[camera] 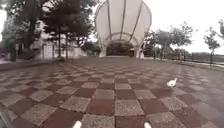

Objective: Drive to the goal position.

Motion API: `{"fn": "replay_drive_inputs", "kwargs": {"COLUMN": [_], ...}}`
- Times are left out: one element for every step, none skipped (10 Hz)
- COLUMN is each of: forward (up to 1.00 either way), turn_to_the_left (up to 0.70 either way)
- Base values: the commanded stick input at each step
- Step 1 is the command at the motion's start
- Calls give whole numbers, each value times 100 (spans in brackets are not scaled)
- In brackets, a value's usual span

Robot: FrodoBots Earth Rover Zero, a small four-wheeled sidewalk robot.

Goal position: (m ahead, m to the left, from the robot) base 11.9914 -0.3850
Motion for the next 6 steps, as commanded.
{"fn": "replay_drive_inputs", "kwargs": {"forward": [50,50,50,50,50,50], "turn_to_the_left": [0,0,0,0,0,0]}}
